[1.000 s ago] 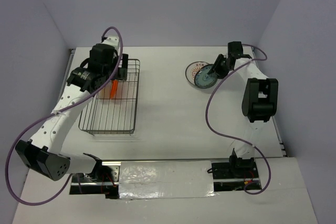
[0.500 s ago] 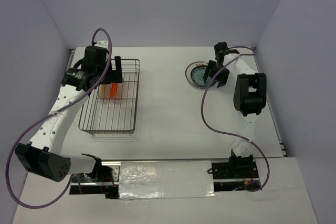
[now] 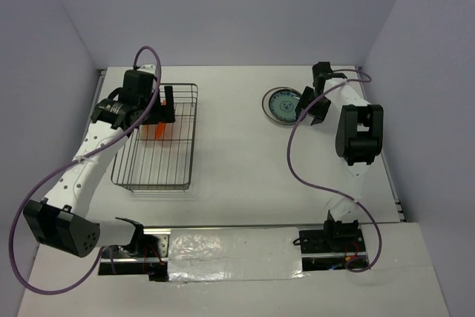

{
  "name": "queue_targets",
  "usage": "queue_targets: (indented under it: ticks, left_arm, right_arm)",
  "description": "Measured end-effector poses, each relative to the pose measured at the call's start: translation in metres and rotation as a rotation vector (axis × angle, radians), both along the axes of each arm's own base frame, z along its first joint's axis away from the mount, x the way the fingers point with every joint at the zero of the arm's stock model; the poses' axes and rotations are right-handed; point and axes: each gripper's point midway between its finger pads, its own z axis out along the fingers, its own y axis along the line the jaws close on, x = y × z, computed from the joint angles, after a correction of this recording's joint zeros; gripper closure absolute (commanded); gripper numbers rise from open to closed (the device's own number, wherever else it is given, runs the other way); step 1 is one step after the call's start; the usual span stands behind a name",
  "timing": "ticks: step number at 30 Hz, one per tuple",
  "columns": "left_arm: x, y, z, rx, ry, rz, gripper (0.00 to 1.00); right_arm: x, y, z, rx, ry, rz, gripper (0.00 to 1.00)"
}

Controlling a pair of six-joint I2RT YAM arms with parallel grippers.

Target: Unload the plates from the dish rack

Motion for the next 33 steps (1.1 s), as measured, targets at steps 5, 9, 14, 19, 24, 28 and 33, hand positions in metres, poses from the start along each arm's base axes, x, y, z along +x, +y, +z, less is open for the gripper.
queue_targets:
  ticks: [5, 9, 14, 19, 24, 28, 33]
  left_arm:
    - [-0.004, -0.002, -0.004, -0.009, 0.011, -0.014, 0.0]
    - [-0.008, -0.005, -0.007, -0.024, 0.019, -0.032, 0.0]
    - [-0.011, -0.007, -0.009, -0.032, 0.024, -0.048, 0.0]
    - [-0.013, -0.007, -0.008, -0.018, 0.026, -0.067, 0.01]
    - [-0.017, -0.004, -0.009, -0.004, 0.029, -0.077, 0.0]
    - [-0.021, -0.002, -0.012, 0.003, 0.044, -0.079, 0.01]
    - [-0.023, -0.002, -0.018, 0.006, 0.061, -0.082, 0.01]
  right_arm:
    - [-0.002, 0.011, 0.004, 0.062, -0.045, 0.021, 0.35]
    - [0.008, 0.014, 0.017, 0.081, -0.102, 0.02, 0.38]
    - [0.02, 0.016, 0.035, 0.091, -0.175, 0.007, 0.41]
    - [0.032, 0.011, 0.042, 0.067, -0.201, -0.001, 0.44]
    - [0.036, 0.008, 0.04, 0.046, -0.207, 0.0, 0.51]
    - [0.036, 0.007, 0.04, 0.042, -0.207, -0.001, 0.49]
    - [0.034, 0.002, 0.035, 0.032, -0.199, -0.011, 0.44]
